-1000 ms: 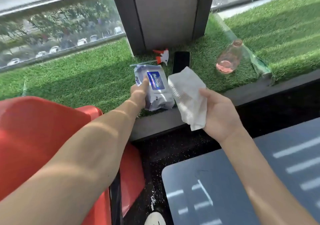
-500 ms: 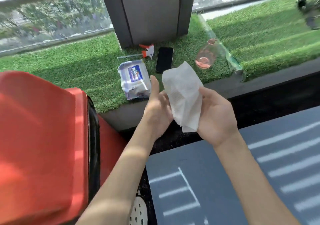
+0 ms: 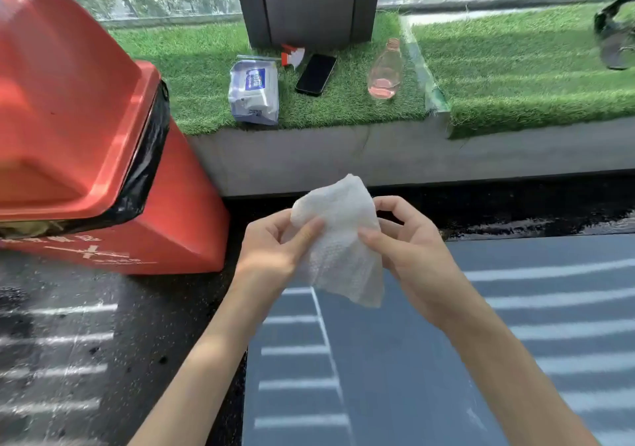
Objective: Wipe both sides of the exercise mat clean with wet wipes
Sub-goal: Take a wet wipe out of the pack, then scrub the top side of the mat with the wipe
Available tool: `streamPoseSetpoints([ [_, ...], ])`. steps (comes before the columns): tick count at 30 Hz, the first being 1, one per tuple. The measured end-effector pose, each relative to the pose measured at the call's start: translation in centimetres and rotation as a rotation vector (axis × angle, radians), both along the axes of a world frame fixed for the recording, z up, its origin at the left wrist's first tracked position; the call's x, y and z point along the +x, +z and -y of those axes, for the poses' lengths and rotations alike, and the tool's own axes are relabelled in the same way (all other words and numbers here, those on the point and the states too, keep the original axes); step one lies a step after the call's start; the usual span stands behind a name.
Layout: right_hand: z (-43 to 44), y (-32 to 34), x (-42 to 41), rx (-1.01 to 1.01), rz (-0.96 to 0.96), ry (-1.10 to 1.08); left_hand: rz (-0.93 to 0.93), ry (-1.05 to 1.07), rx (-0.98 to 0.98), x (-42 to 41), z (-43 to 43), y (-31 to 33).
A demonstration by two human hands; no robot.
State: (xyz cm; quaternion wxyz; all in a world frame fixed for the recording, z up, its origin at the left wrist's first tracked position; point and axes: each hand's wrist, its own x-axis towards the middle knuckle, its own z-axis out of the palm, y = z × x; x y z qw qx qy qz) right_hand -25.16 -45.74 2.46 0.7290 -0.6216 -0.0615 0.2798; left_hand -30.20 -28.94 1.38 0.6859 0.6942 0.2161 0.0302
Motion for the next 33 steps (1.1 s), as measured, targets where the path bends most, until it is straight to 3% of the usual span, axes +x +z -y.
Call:
streamPoseSetpoints([
  [5,-0.3,-5.8,-0.8,0.024,-0.089,0.077,0.006,-0.058,-0.045,-1.9,-0.5,-5.2],
  [11,-3.5,-15.8,-1.3,0.263,-0.225,0.173,0.117,-0.063,-0.215,-3.5,-3.7,-13.8],
  [14,-4.7,-20.8,-0.8,0.351,-0.238,0.217,0.103,-0.065,-0.203,-3.5,-5.8,-18.3],
  [17,-5.8,-25.6,-0.6,0.274,-0.173,0.372,0.093,-0.138,-0.137,-3.5,-7.7,-23.2],
  [22,-6.5,-32.3,0.3,0.088,-0.115,0.425,0.081,-0.201,0.078,-3.8,-10.2,-29.5],
  [26,-6.9,-35.8,0.1,0.059,0.023,0.402,0.039,-0.185,0.319,-4.2,-11.9,-33.8],
  [30,-6.9,-37.0,-0.8,-0.067,0.304,0.541,0.070,-0.382,0.407,-5.0,-12.6,-34.8],
  [33,-7.2,-36.5,-2.0,-0.208,0.539,0.509,0.023,-0.477,0.529,-5.7,-12.3,-33.8],
])
